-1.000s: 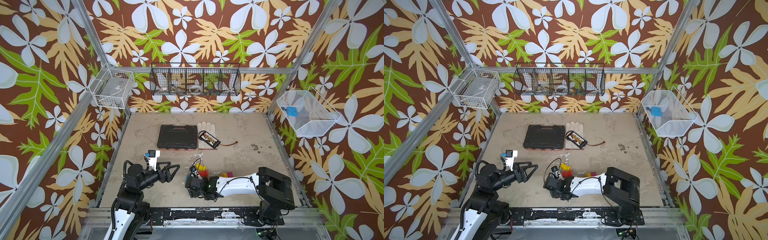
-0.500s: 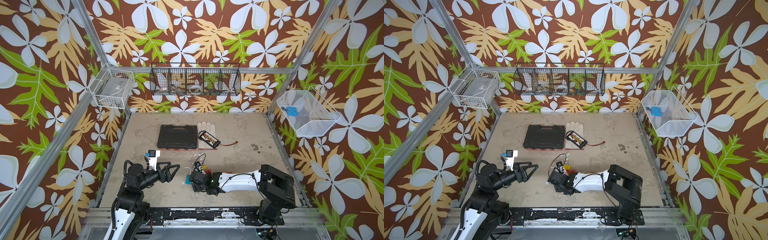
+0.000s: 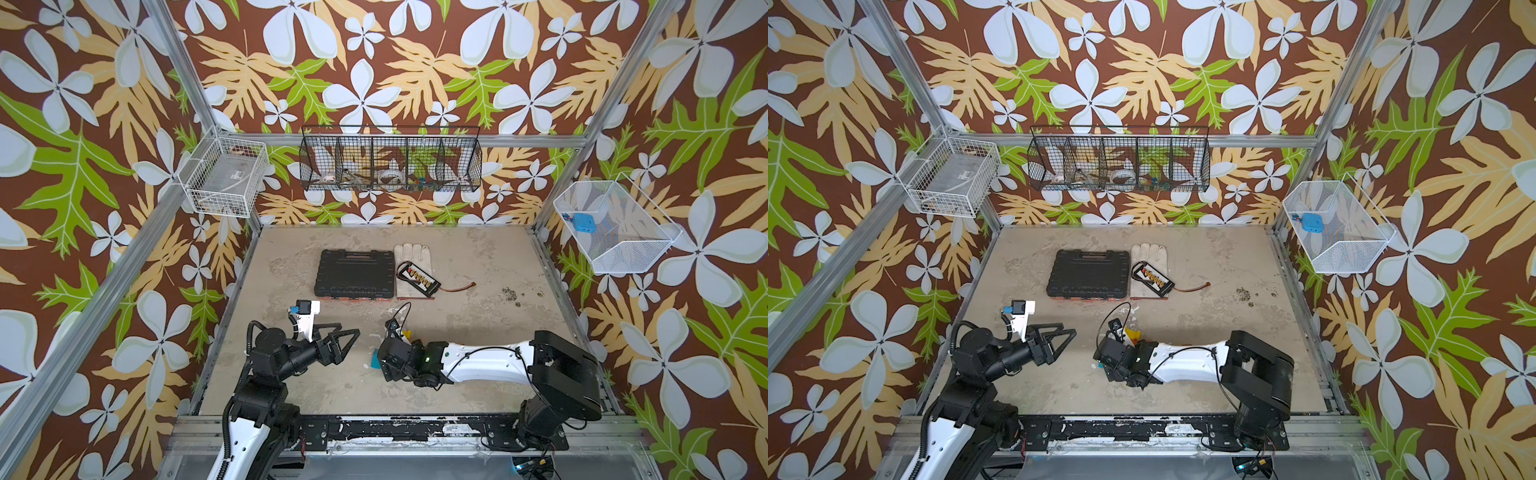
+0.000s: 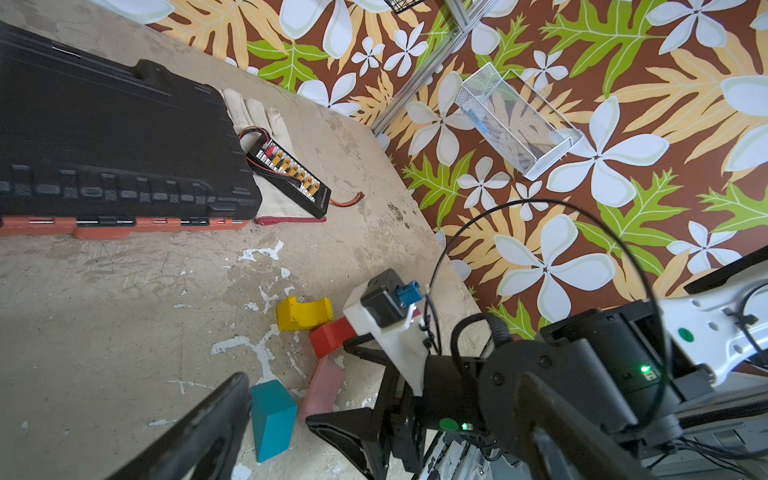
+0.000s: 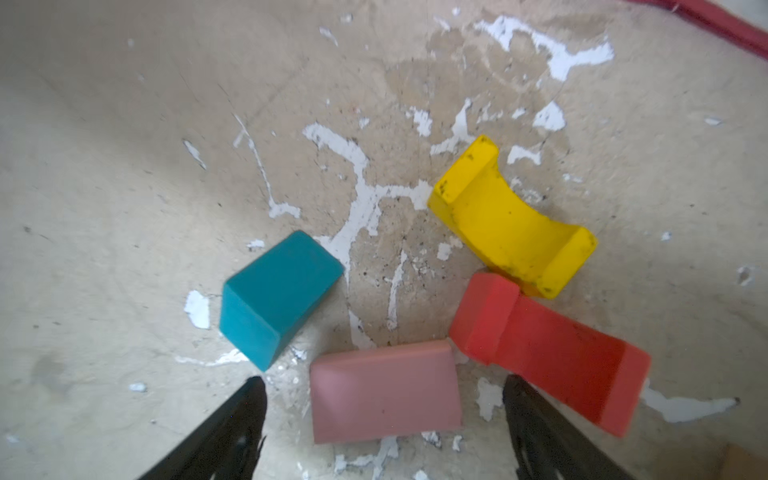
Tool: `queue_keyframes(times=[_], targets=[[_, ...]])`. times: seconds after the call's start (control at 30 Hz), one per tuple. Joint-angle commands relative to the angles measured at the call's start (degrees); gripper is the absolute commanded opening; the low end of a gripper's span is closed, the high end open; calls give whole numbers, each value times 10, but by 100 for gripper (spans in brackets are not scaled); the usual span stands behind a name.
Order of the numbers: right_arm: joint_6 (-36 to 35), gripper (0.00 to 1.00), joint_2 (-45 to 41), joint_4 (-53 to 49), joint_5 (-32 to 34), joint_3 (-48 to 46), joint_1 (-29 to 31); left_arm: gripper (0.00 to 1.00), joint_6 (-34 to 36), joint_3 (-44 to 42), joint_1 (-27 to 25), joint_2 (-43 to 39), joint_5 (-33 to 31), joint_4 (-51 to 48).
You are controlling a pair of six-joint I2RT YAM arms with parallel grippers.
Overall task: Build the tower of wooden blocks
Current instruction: 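Lower the right gripper over the red arch block beside the pink block, then close the right gripper on the red arch block and lift it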
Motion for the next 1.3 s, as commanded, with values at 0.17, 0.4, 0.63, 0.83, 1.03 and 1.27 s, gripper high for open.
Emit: queue_keyframes(times=[0.17, 0.4, 0.63, 0.83, 1.03, 1.27], targets=[[16, 78, -55, -17, 19, -38, -62, 100, 0, -1, 0, -4, 3, 16], [21, 59, -47, -20, 15, -49, -94, 100, 0, -1, 1, -5, 4, 16], [22, 45, -26, -11, 4, -54, -110, 100, 0, -1, 1, -3, 5, 16], [22, 36, -10, -8, -1, -48, -111, 100, 1, -1, 1, 3, 6, 16], [23, 24, -12, -9, -6, -47, -111, 100, -1, -2, 1, -3, 4, 17], [24, 13, -26, -12, -4, -51, -111, 100, 0, -2, 1, -5, 5, 17]])
